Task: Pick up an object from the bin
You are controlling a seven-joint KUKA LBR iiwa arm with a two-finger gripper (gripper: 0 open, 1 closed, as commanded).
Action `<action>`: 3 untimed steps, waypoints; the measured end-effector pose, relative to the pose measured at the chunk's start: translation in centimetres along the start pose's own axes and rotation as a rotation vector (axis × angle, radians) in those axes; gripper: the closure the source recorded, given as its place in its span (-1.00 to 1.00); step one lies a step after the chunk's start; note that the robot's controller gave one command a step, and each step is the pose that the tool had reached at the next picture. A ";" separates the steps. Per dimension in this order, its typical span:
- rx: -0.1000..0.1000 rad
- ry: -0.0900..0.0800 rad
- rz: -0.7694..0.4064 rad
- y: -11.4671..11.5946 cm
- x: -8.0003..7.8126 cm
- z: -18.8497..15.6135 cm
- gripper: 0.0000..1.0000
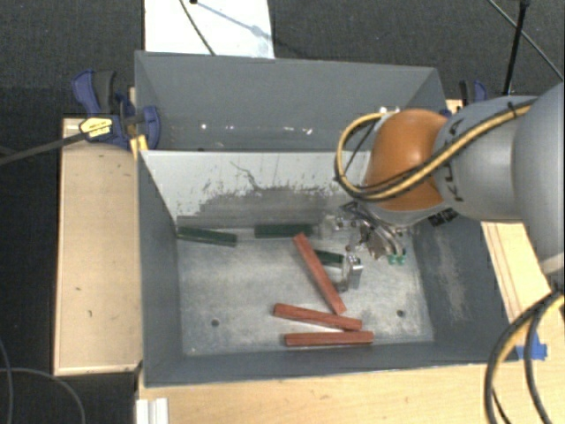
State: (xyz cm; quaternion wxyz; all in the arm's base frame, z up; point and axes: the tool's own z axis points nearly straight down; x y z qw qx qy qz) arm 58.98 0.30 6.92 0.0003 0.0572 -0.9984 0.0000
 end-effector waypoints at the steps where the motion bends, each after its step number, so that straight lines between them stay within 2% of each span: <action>1: -0.003 -0.006 0.044 4.8 -0.9 -0.2 -1.00; 2: 0.000 -0.005 0.044 4.4 -0.8 -0.2 1.00; 3: 0.000 -0.013 0.039 4.5 -1.1 -12.1 1.00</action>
Offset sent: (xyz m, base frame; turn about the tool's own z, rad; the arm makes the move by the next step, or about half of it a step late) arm 0.0022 0.0449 0.0008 0.0470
